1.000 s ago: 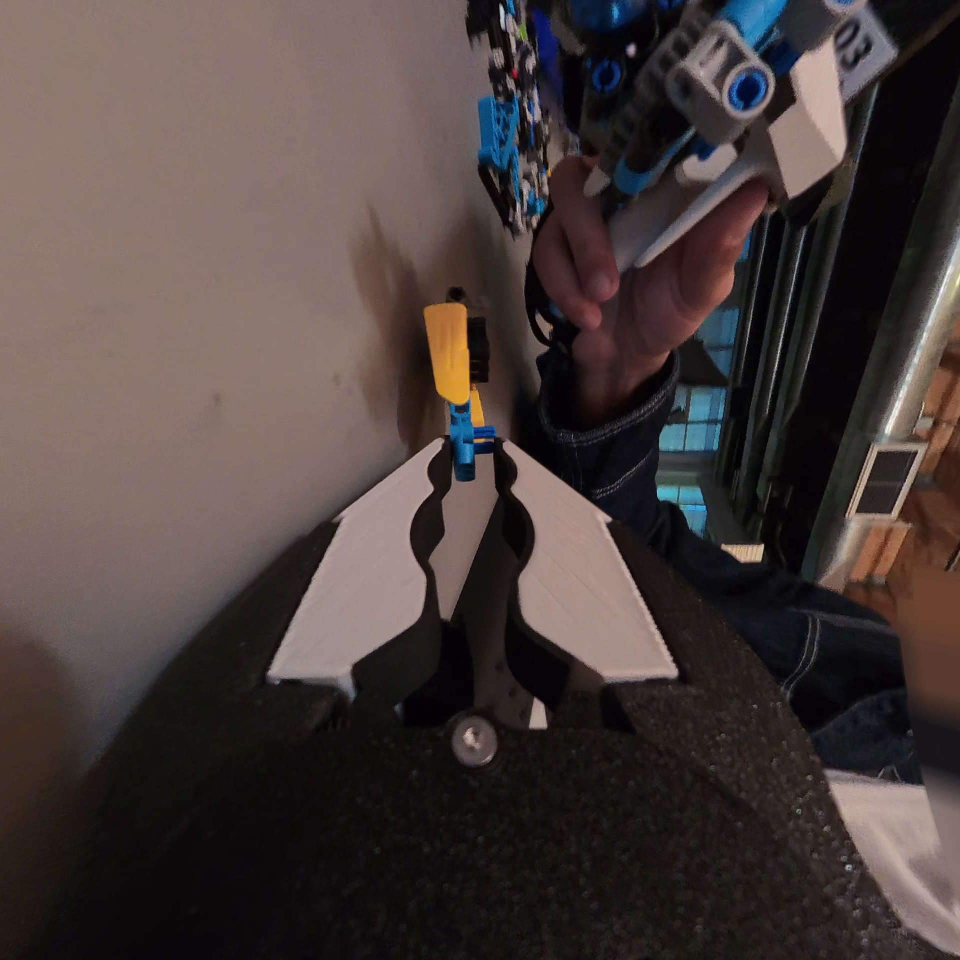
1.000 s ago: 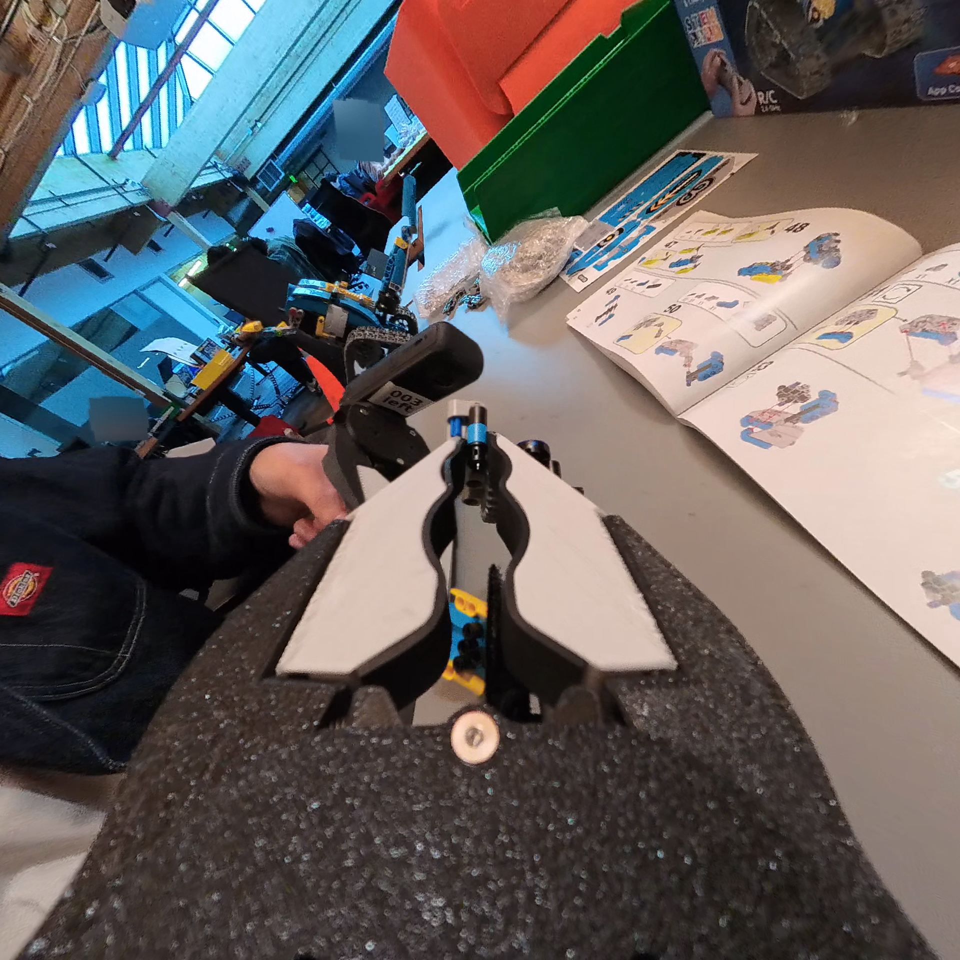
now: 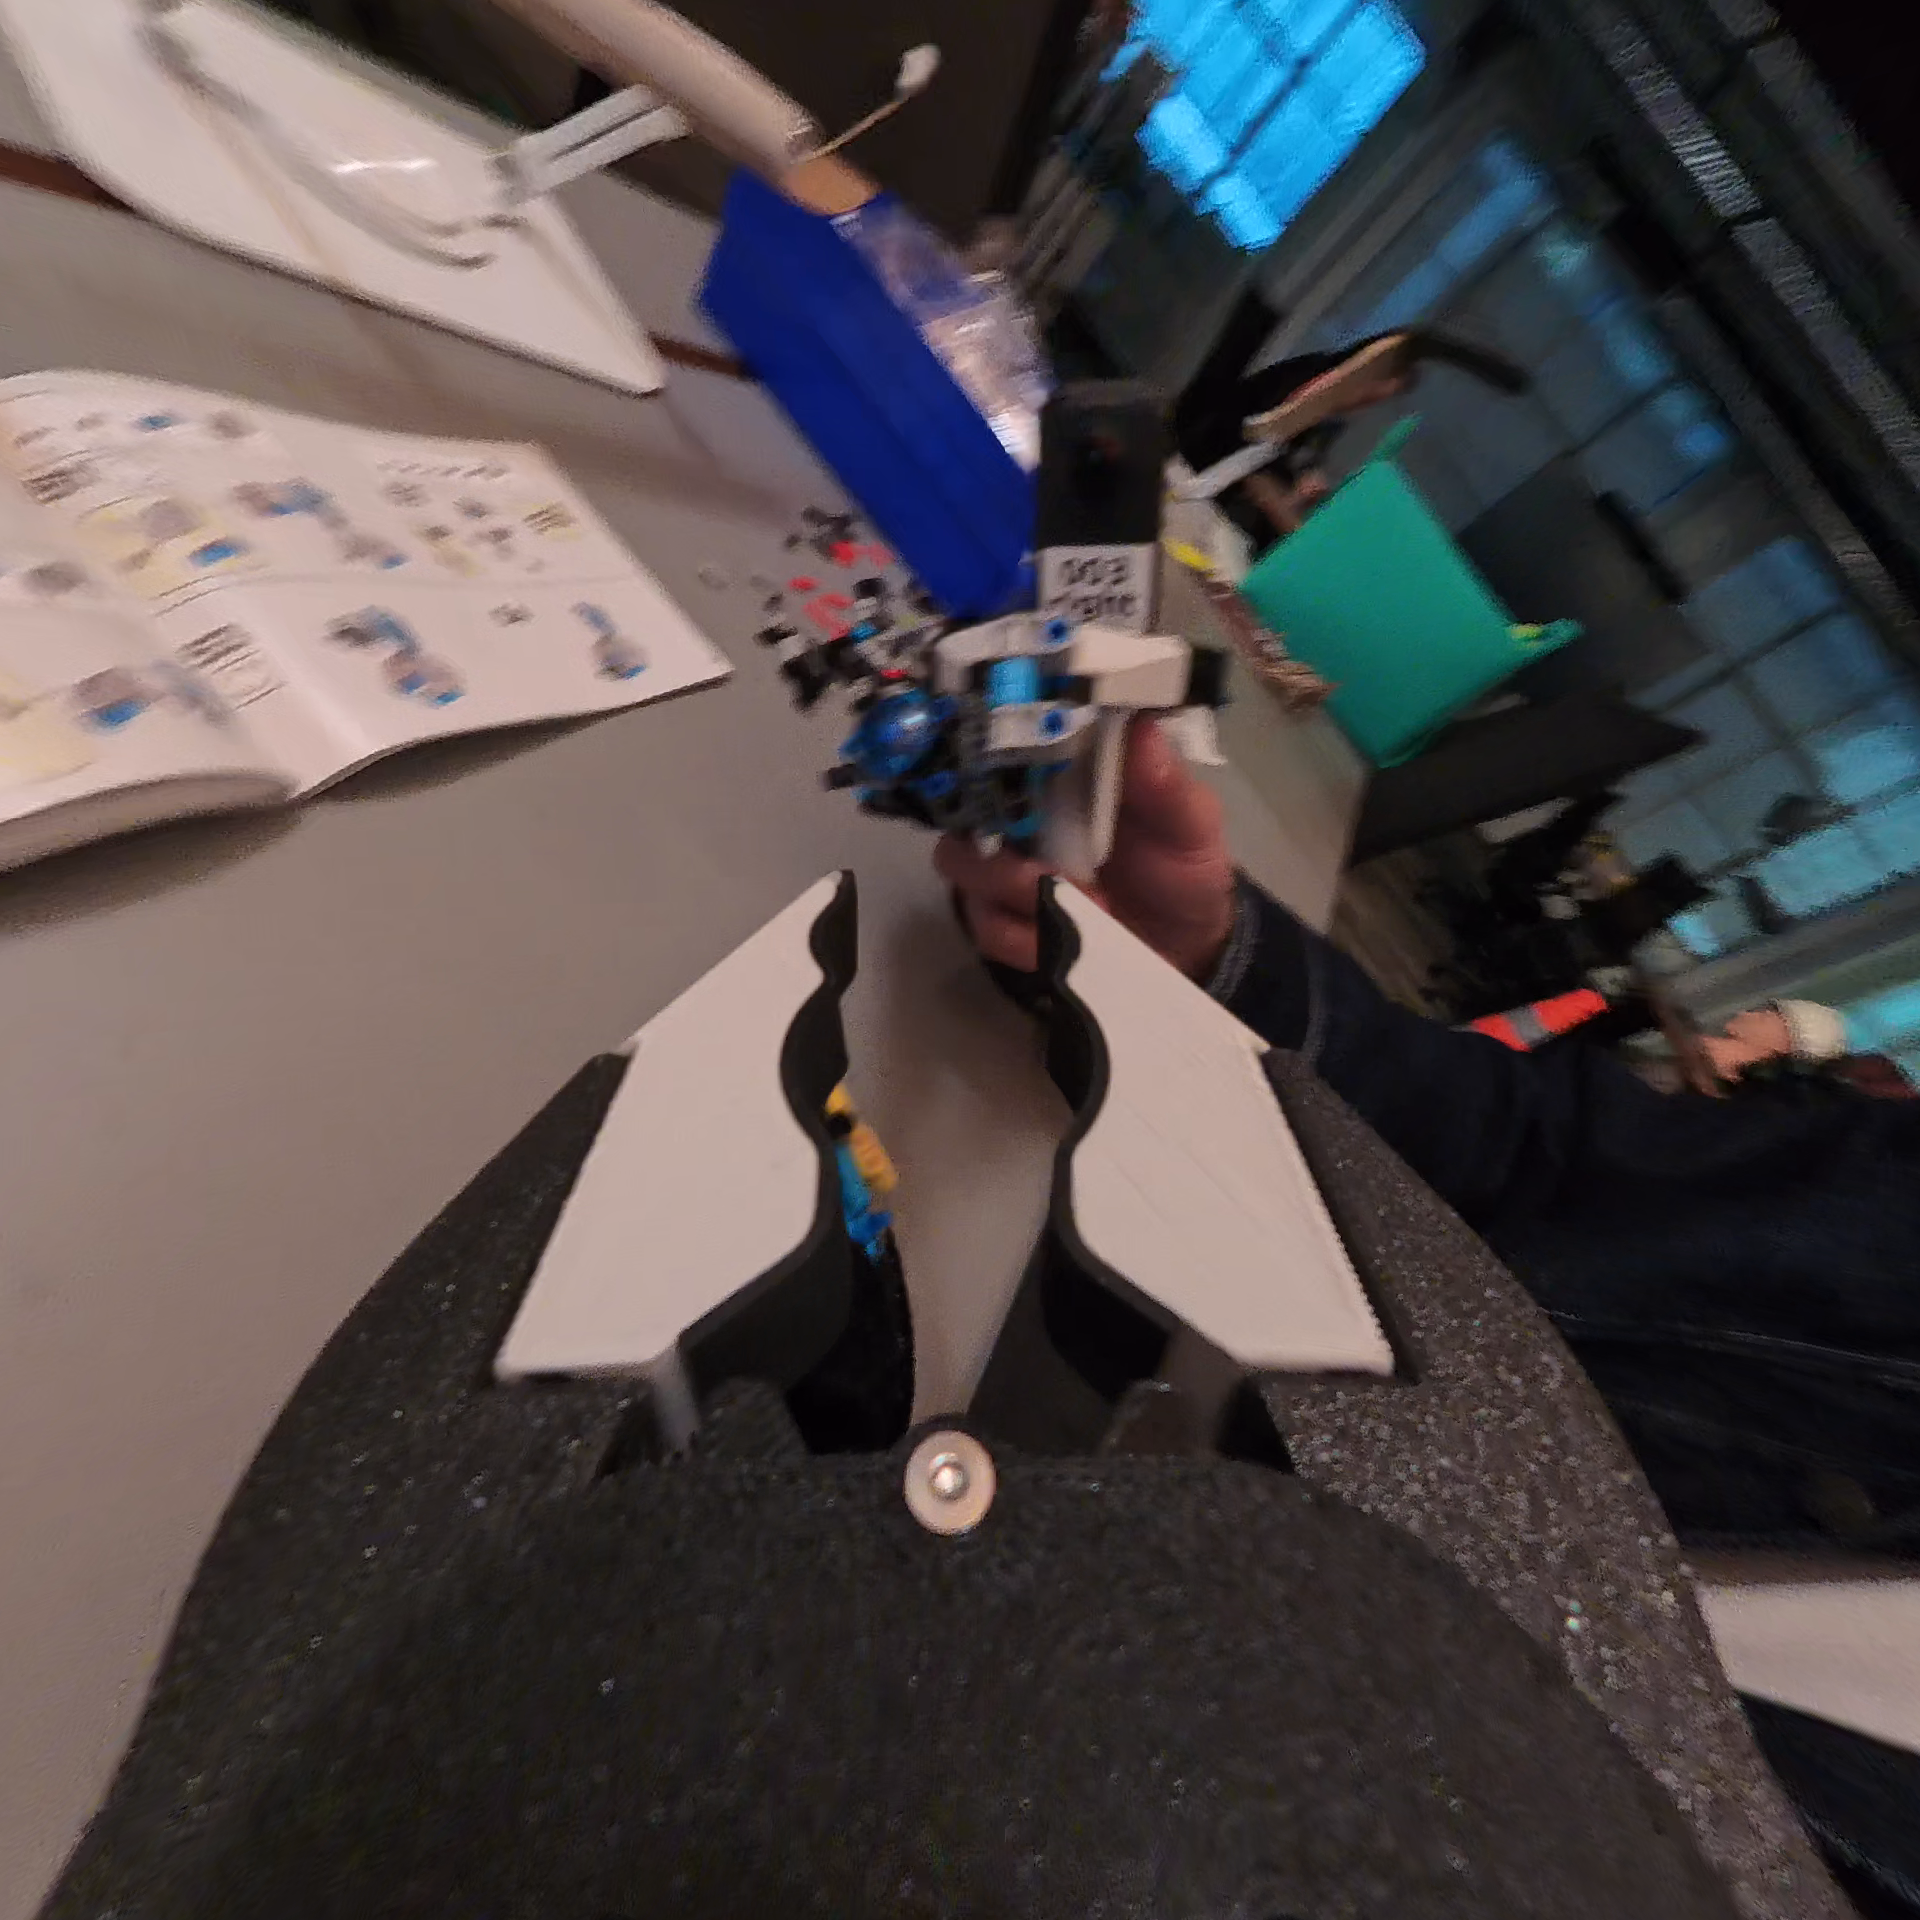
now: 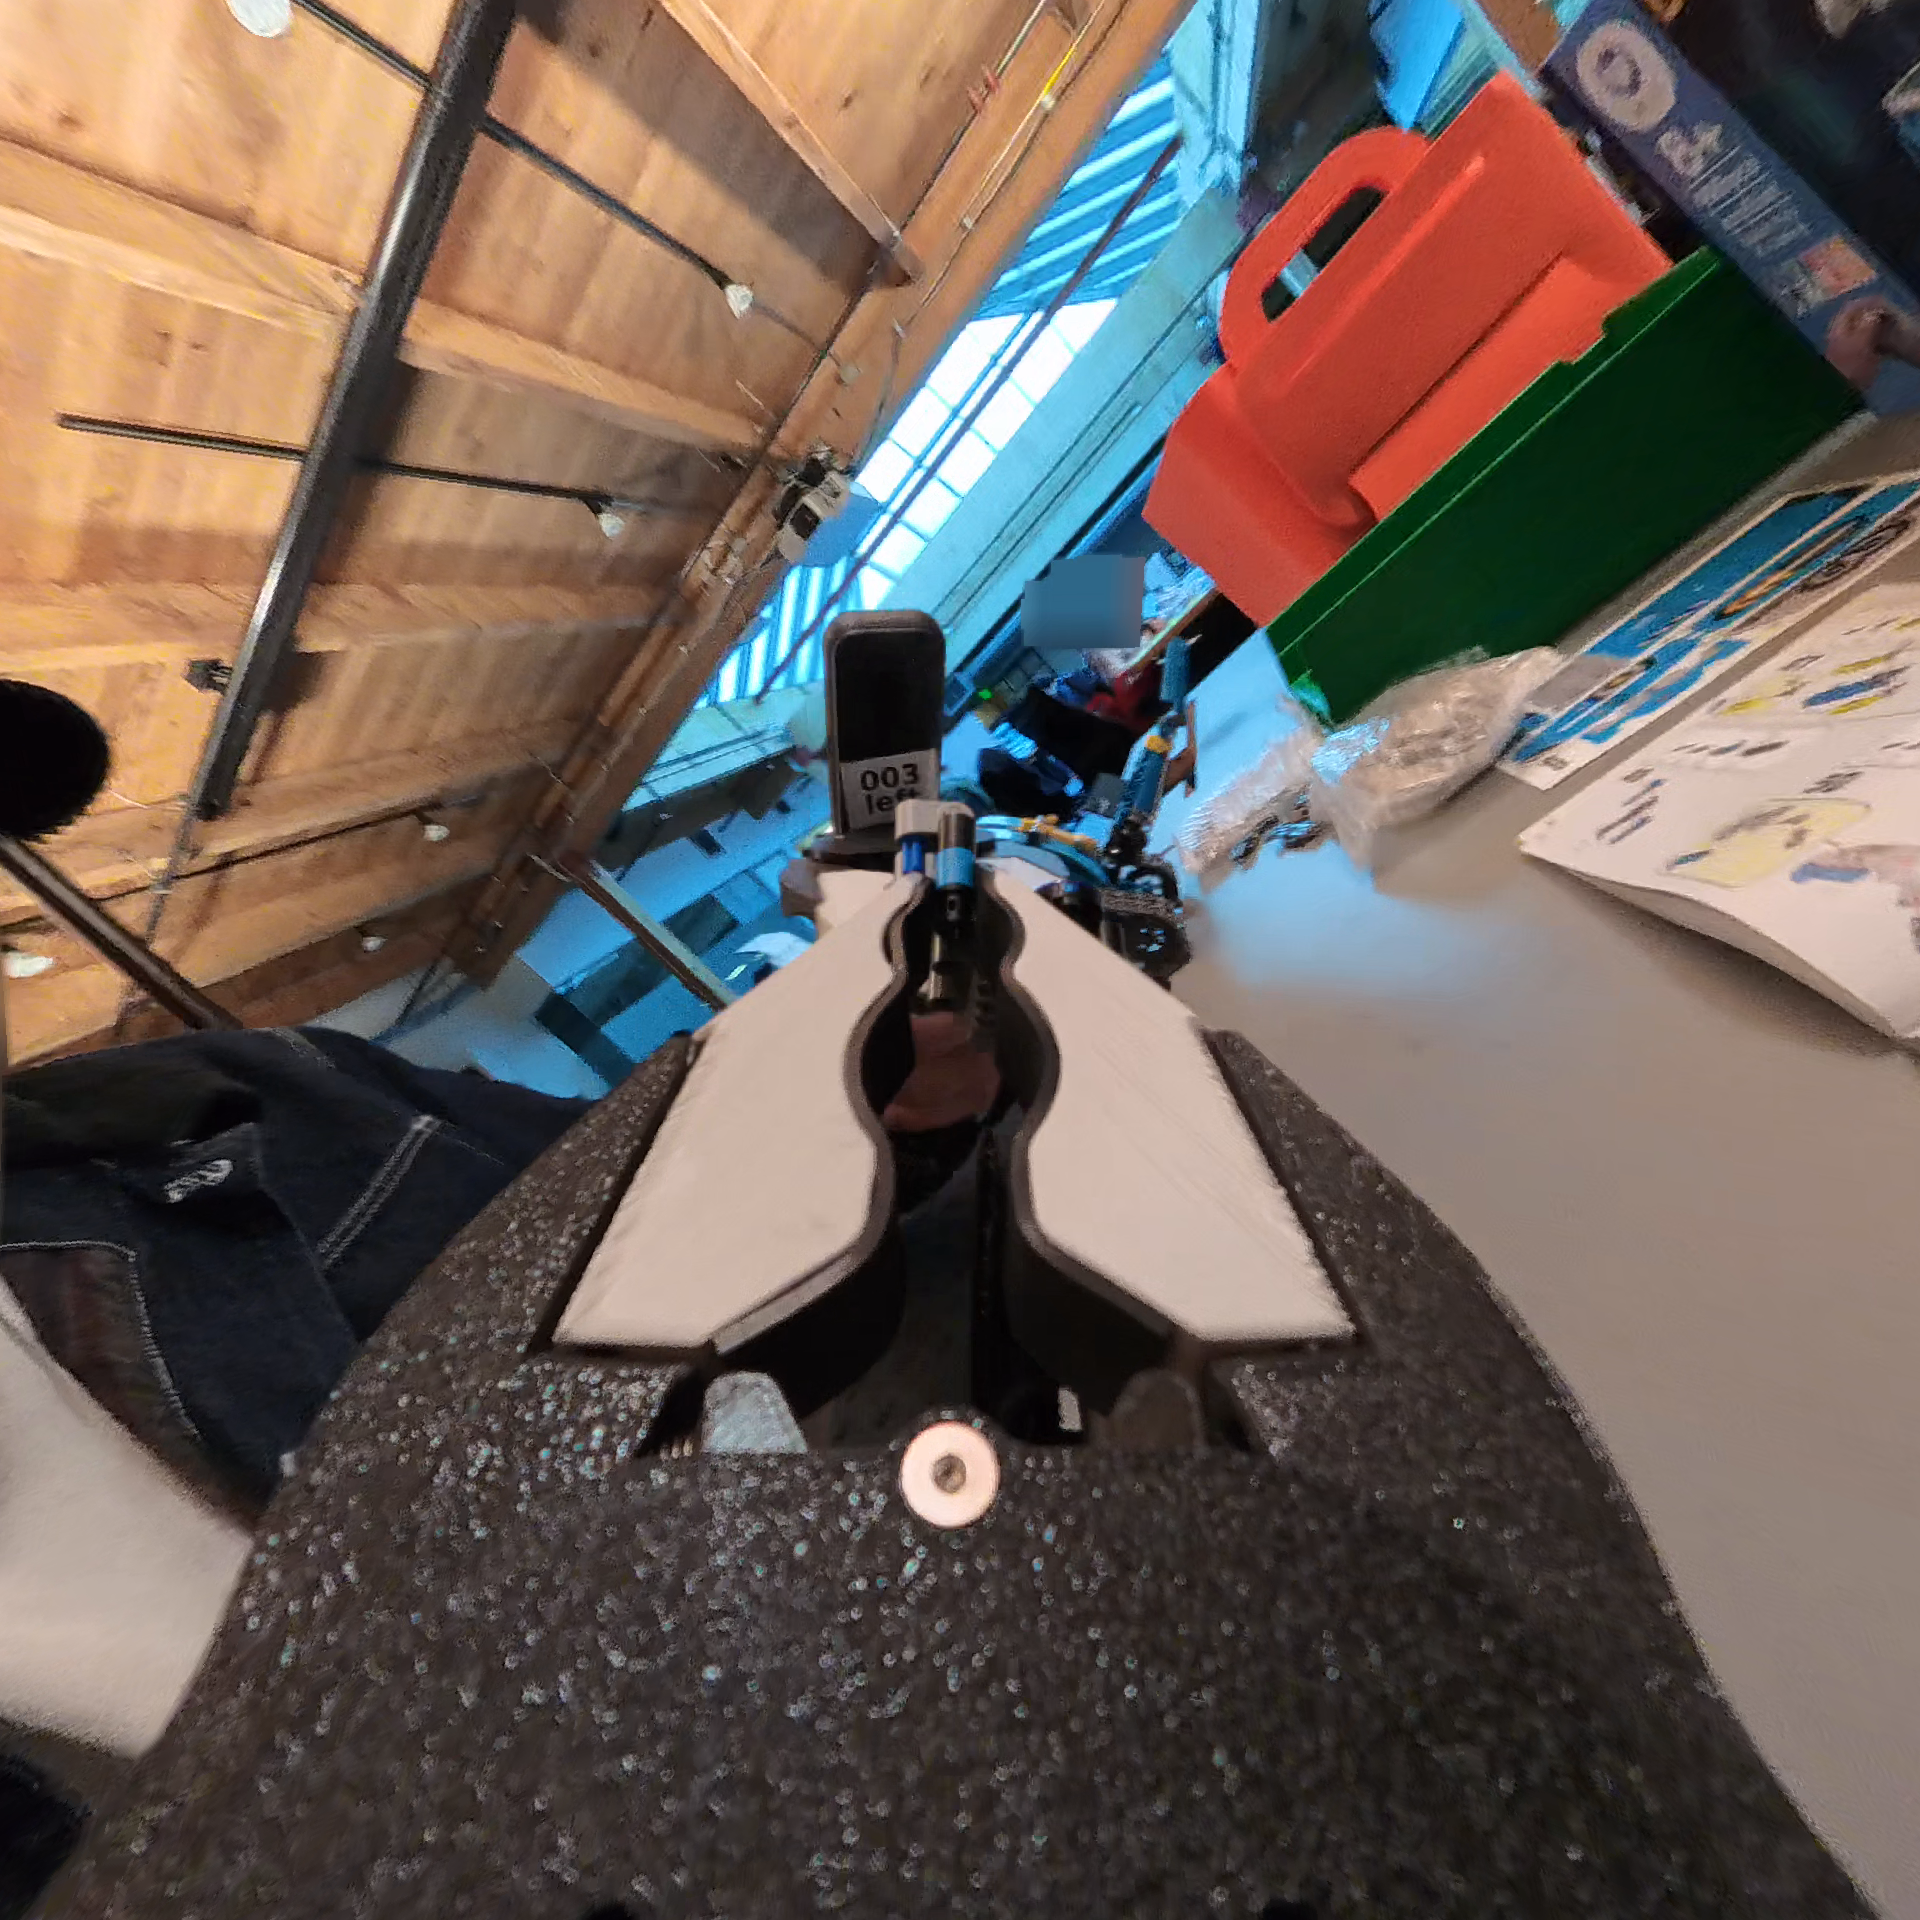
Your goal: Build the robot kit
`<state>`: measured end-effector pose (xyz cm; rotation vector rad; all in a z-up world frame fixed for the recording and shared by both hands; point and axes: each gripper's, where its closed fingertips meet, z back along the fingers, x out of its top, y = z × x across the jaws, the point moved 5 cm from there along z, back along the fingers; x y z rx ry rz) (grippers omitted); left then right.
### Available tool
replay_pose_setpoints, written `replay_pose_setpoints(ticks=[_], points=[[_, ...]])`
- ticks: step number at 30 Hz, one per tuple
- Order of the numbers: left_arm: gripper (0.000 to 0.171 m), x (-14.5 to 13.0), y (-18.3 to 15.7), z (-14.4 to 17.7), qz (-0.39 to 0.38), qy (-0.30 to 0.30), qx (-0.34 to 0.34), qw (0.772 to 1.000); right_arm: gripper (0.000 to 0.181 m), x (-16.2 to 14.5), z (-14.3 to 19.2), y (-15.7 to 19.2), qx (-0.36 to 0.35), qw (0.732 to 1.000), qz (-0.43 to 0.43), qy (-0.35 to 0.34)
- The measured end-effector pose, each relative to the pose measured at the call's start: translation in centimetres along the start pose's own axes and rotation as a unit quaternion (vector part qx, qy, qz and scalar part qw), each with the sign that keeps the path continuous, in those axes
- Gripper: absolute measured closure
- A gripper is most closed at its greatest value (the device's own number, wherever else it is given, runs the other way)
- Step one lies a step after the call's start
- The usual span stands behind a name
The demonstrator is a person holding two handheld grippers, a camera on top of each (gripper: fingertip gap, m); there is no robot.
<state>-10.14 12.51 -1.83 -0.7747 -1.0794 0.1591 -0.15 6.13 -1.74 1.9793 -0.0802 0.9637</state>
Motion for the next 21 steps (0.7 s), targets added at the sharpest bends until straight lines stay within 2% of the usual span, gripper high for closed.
replay_pose_setpoints(ticks=[2,4,6,8,12,15,17,19,21], points=[[0.139,0.3,-0.6,-0.8,-0.010,0.002,-0.043,0.999,0.175,-0.2,0.6,-0.3,-0.051,0.998,0.039,0.002],[0.139,0.2,-0.7,-1.7,-0.027,0.009,-0.056,0.998,0.175,0.0,1.1,-0.2,-0.071,0.995,0.066,-0.008],[0.148,0.3,0.0,-2.3,-0.048,0.011,-0.037,0.998,0.175,0.3,1.3,0.0,-0.061,0.996,0.065,-0.016],[0.164,0.6,0.1,-2.6,-0.067,0.012,-0.051,0.996,0.174,0.0,1.4,-0.3,-0.074,0.995,0.067,-0.002],[0.163,0.6,0.8,-3.0,-0.078,0.027,-0.077,0.994,0.174,-0.2,1.6,-0.6,-0.087,0.993,0.080,0.012],[0.154,0.9,1.3,-3.1,-0.044,0.019,-0.117,0.992,0.174,-0.7,1.6,-1.1,-0.105,0.988,0.101,0.044],[0.157,1.0,2.1,-3.3,-0.025,0.018,-0.119,0.992,0.174,-1.6,1.2,-1.6,-0.118,0.985,0.101,0.077],[0.157,0.5,2.5,-3.4,-0.043,0.034,-0.117,0.992,0.174,-1.9,1.2,-1.9,-0.131,0.981,0.110,0.087],[0.156,0.7,2.6,-3.1,-0.063,0.017,-0.115,0.991,0.174,-1.9,1.3,-2.0,-0.135,0.980,0.112,0.090]])
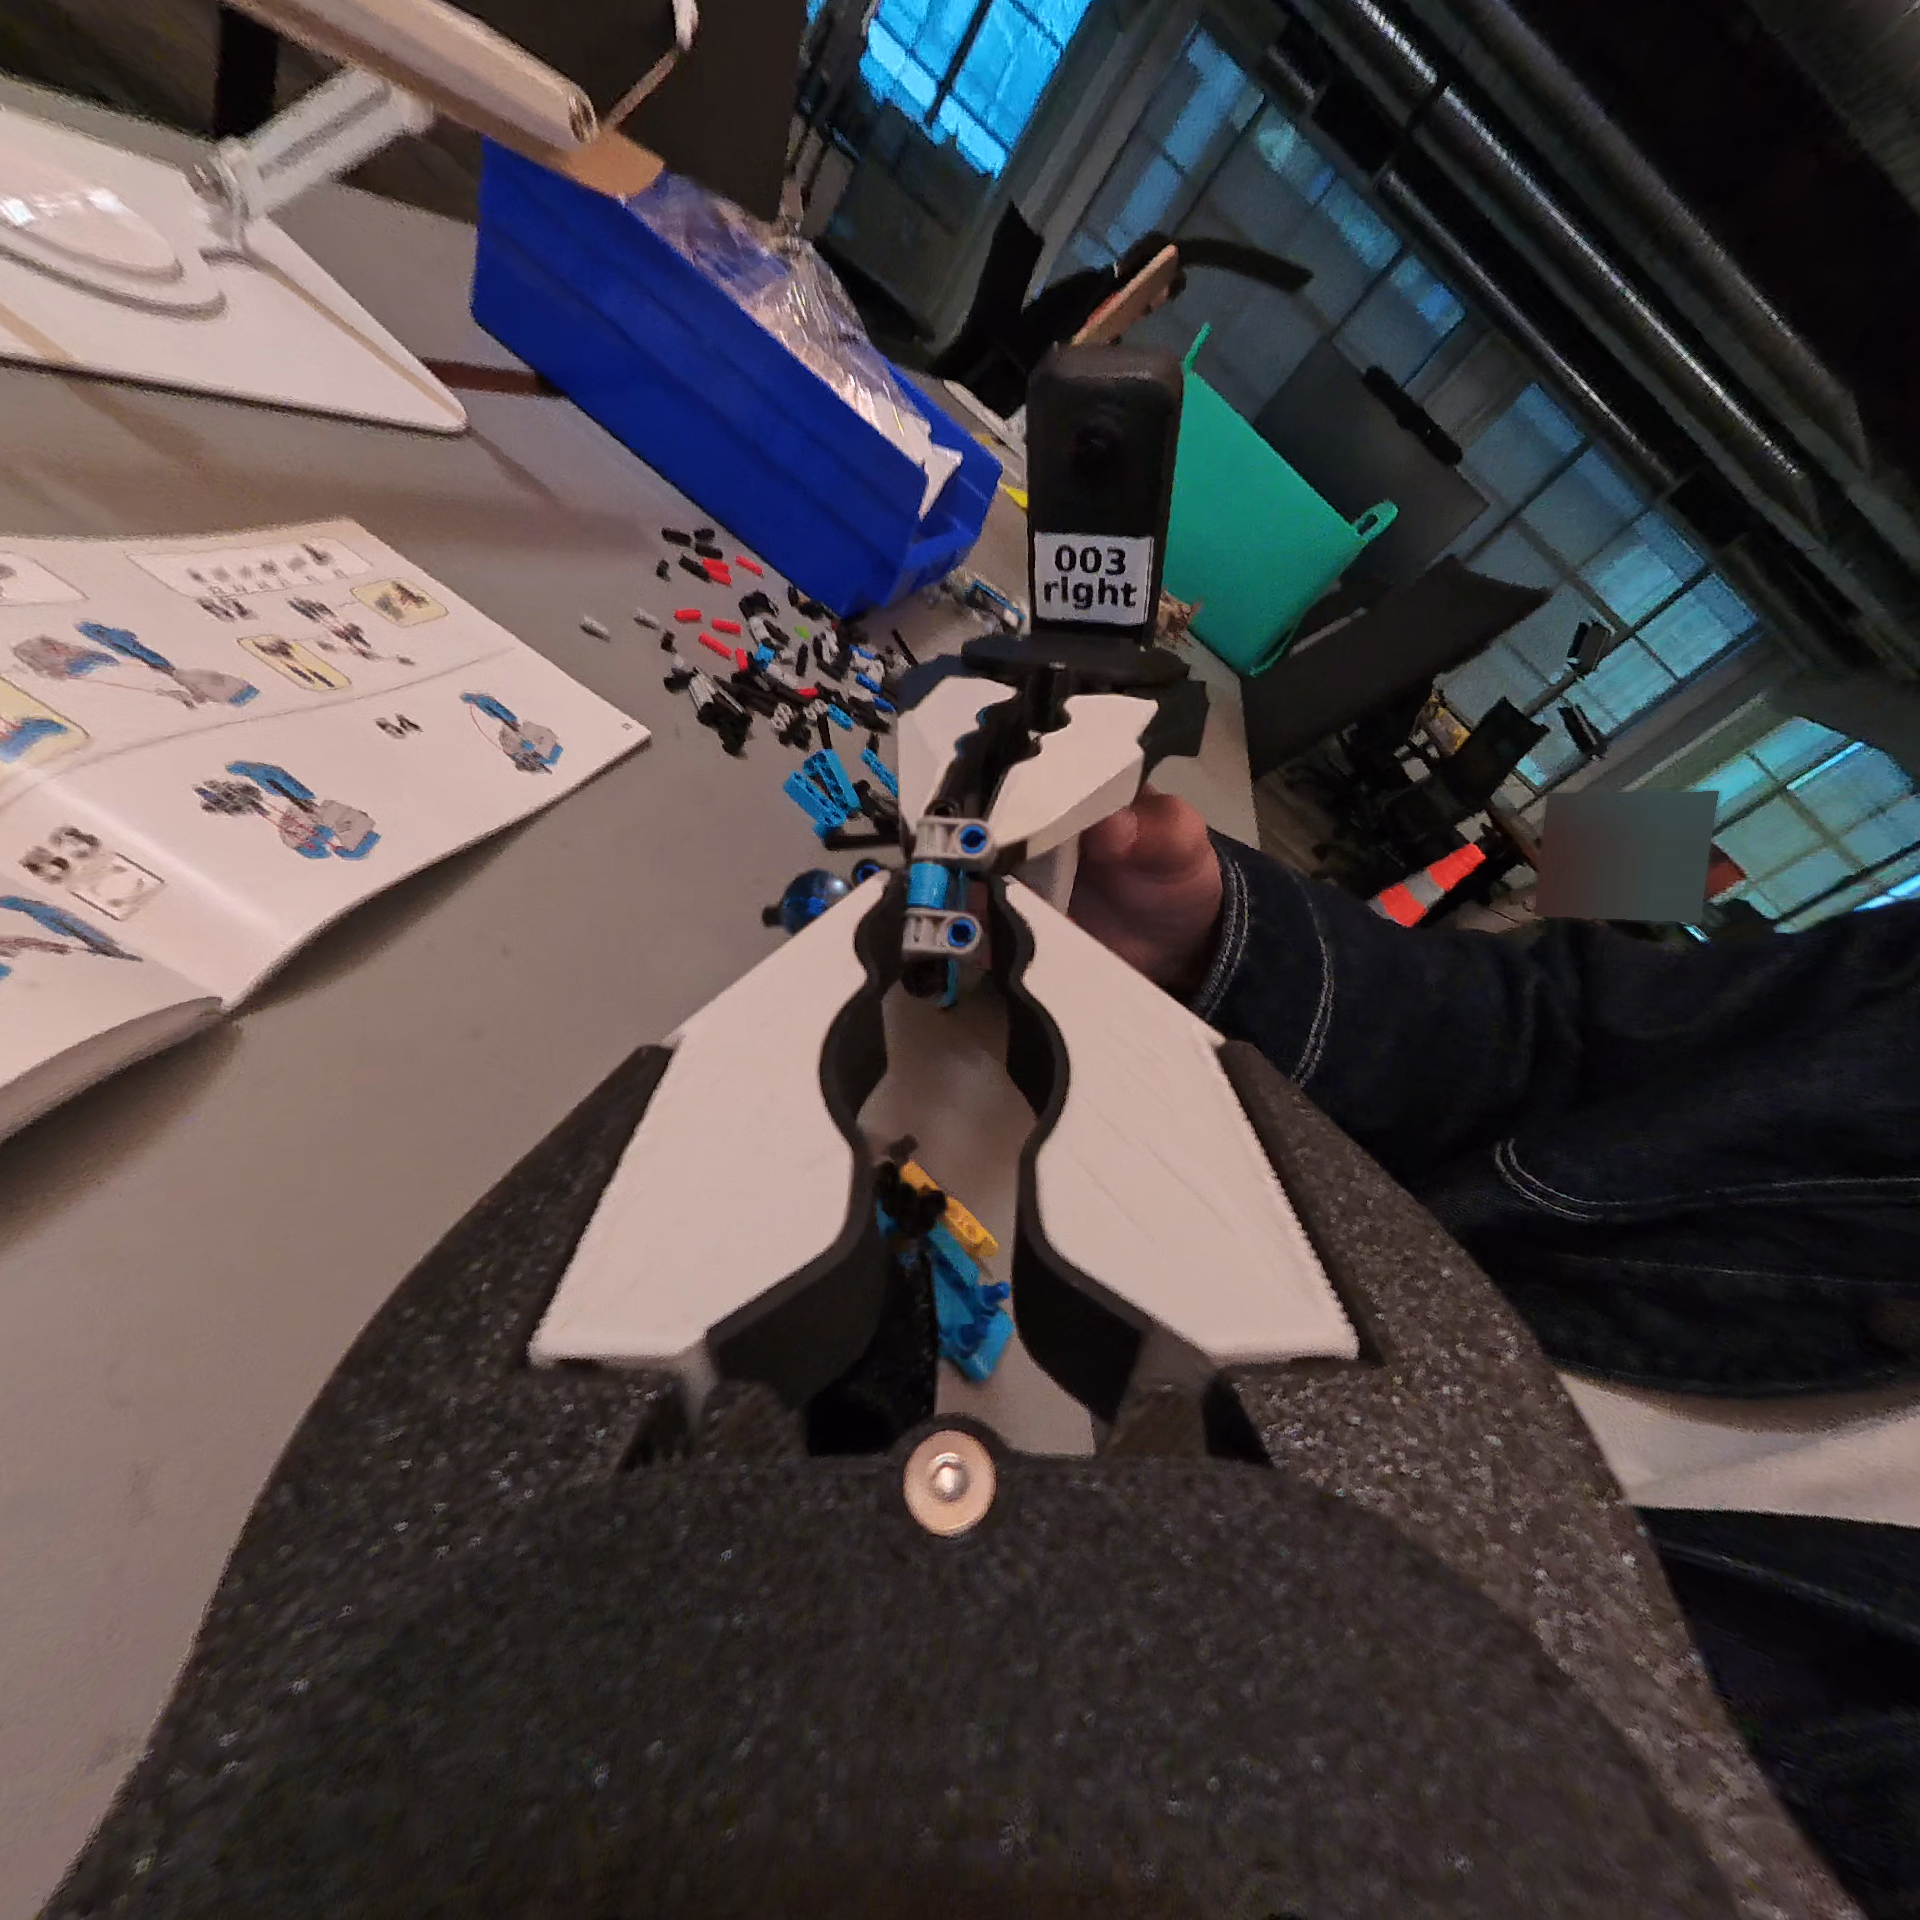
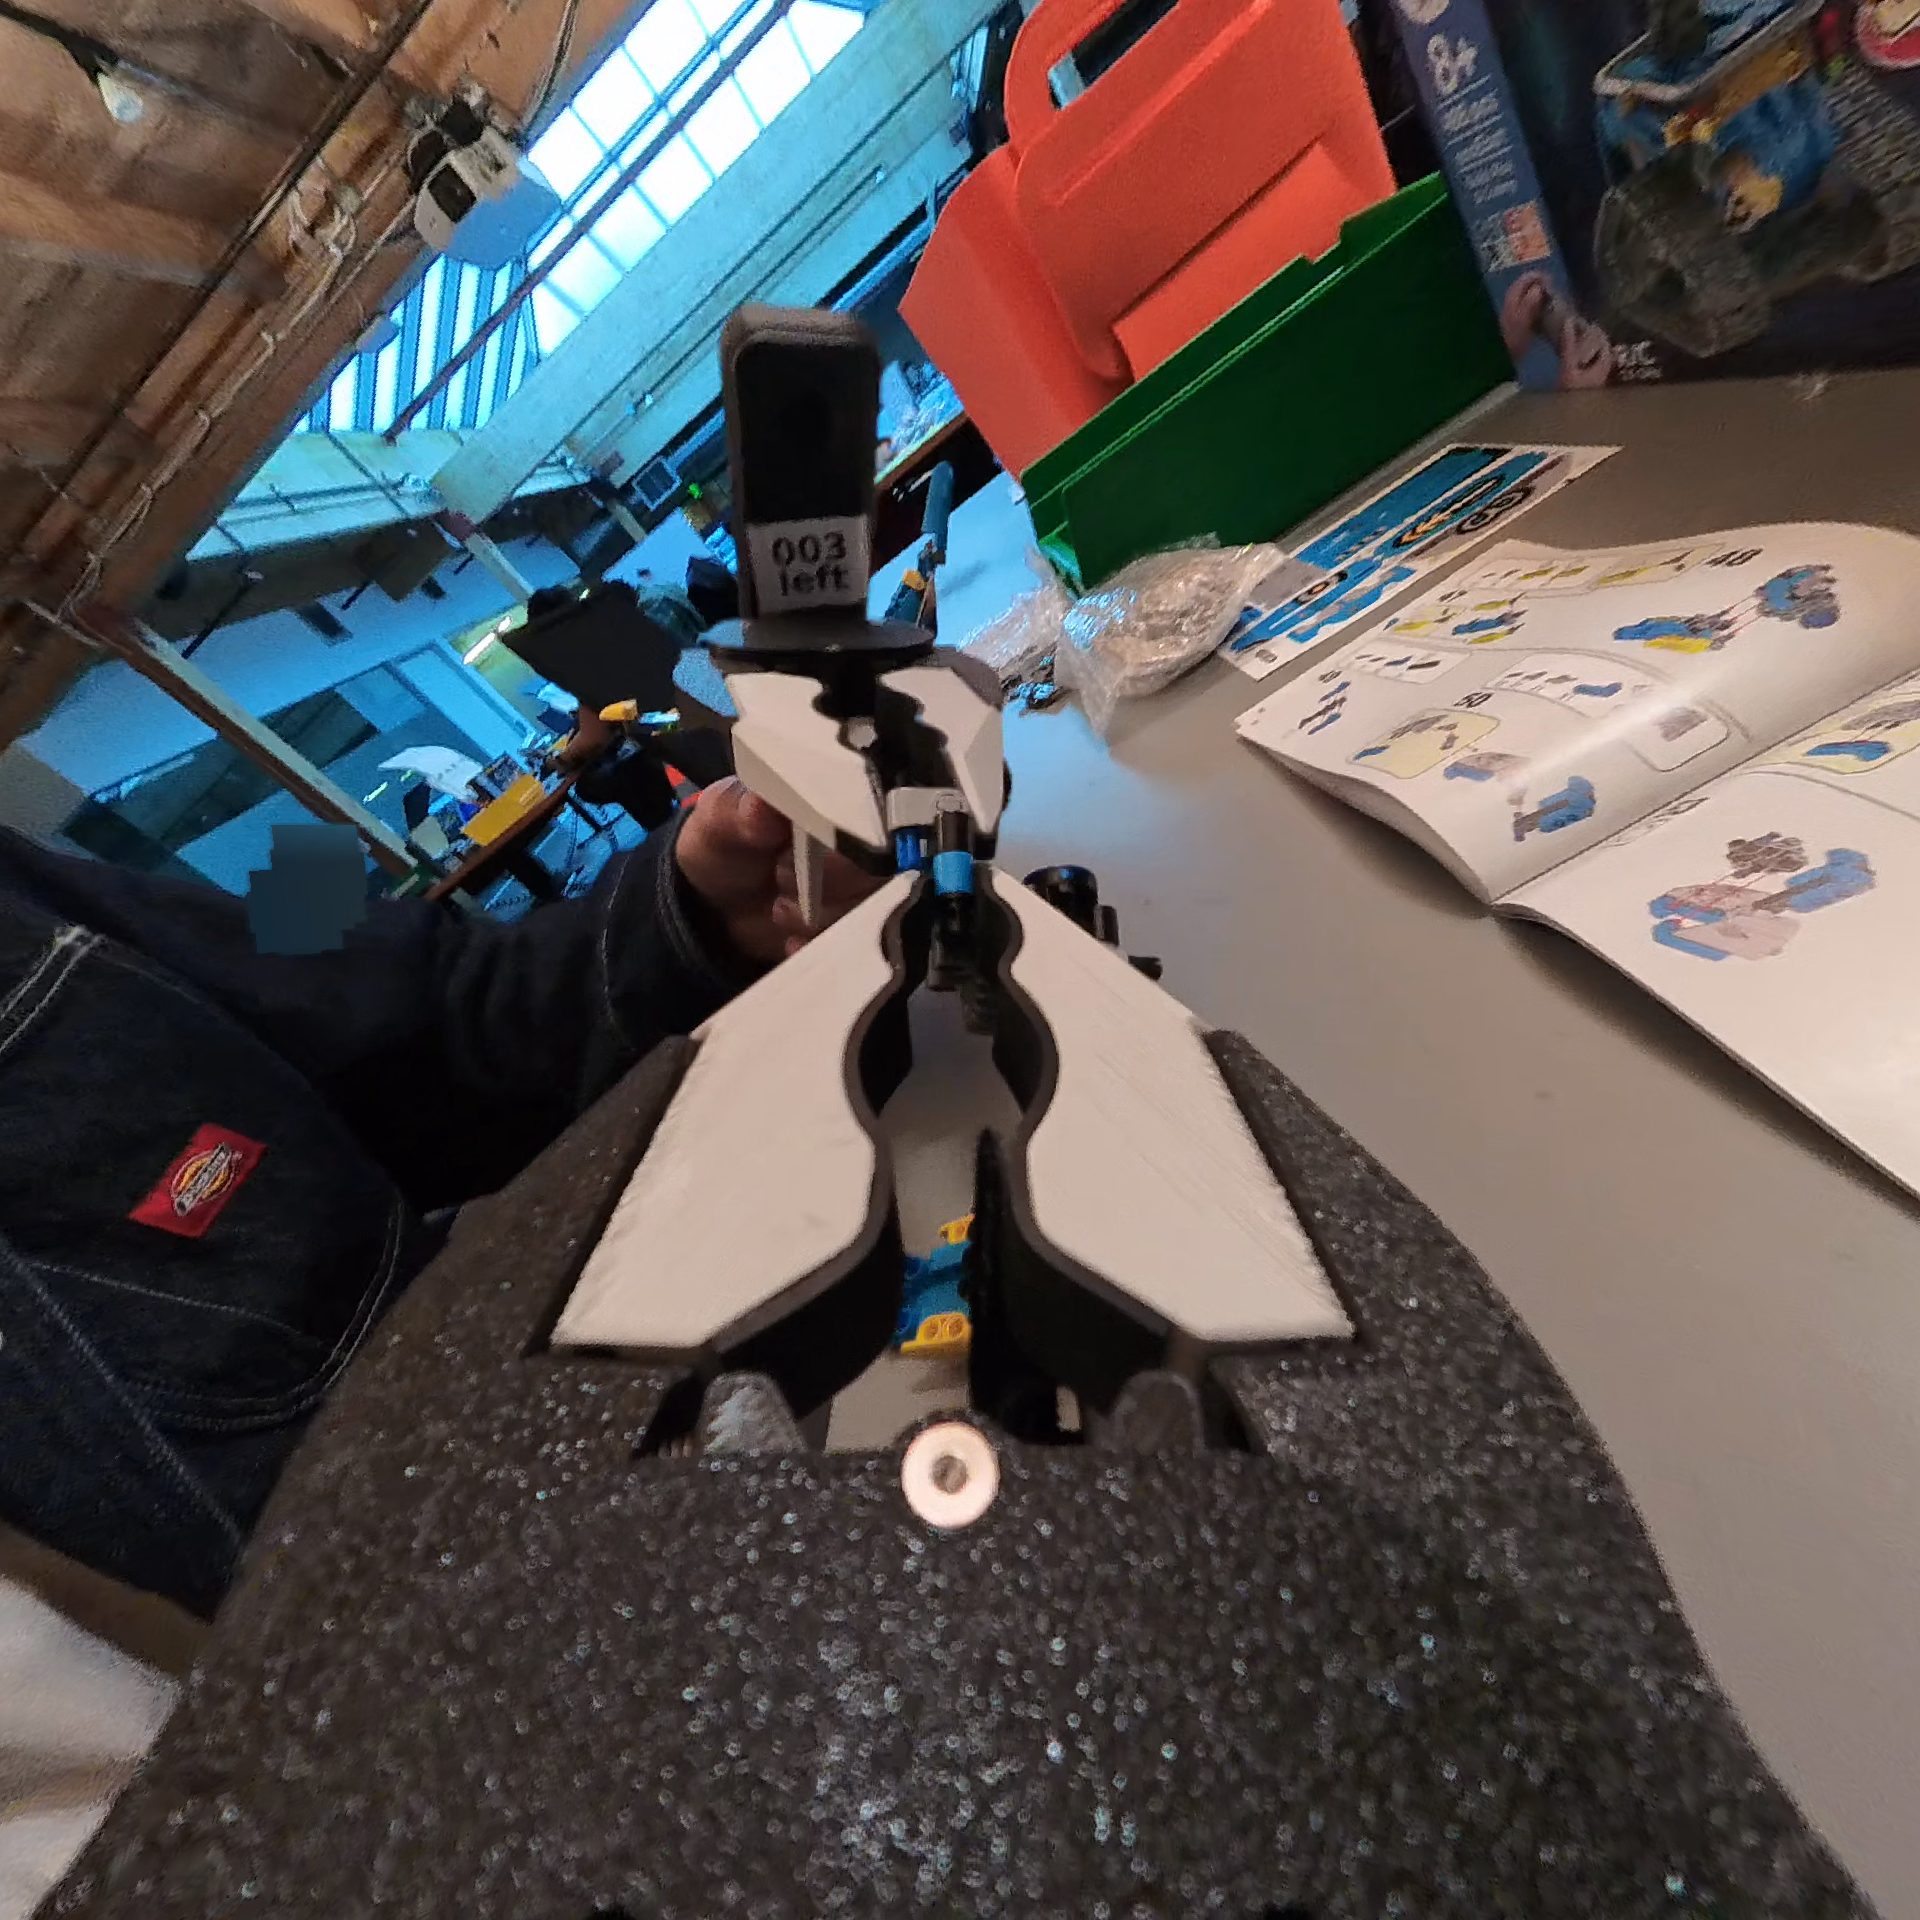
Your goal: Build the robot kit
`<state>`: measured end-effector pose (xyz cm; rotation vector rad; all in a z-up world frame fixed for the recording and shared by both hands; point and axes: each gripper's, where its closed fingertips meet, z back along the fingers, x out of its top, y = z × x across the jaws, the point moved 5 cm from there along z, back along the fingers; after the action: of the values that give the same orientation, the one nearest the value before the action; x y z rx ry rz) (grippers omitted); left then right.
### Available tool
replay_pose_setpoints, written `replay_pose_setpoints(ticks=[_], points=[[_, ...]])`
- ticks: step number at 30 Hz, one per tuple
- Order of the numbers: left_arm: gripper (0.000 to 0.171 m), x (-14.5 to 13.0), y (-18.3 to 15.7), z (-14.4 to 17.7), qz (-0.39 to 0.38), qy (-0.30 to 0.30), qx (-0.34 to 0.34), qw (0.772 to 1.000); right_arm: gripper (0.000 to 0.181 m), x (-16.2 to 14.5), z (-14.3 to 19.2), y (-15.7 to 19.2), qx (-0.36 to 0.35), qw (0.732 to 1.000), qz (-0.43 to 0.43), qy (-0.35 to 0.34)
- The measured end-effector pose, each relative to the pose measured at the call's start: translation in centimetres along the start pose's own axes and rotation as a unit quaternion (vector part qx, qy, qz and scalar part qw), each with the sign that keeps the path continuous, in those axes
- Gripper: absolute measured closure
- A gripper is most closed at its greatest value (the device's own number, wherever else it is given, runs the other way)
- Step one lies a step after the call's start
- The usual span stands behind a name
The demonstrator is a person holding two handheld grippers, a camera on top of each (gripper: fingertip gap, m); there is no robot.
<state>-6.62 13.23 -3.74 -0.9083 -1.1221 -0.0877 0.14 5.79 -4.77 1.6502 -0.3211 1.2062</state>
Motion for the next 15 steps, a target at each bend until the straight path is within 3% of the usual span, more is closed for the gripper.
replay_pose_setpoints(ticks=[5,9,15], points=[[0.146,-0.8,0.4,0.5,0.026,-0.021,-0.030,0.999,0.175,0.6,0.6,-0.7,0.010,0.998,-0.044,-0.038],[0.156,-0.9,0.1,-0.3,0.008,-0.036,-0.026,0.999,0.174,0.4,0.1,-0.1,0.018,0.999,-0.034,-0.028],[0.156,-0.2,-1.2,-0.1,-0.003,-0.035,-0.085,0.996,0.174,1.4,1.1,0.8,0.058,0.996,-0.041,-0.054]])
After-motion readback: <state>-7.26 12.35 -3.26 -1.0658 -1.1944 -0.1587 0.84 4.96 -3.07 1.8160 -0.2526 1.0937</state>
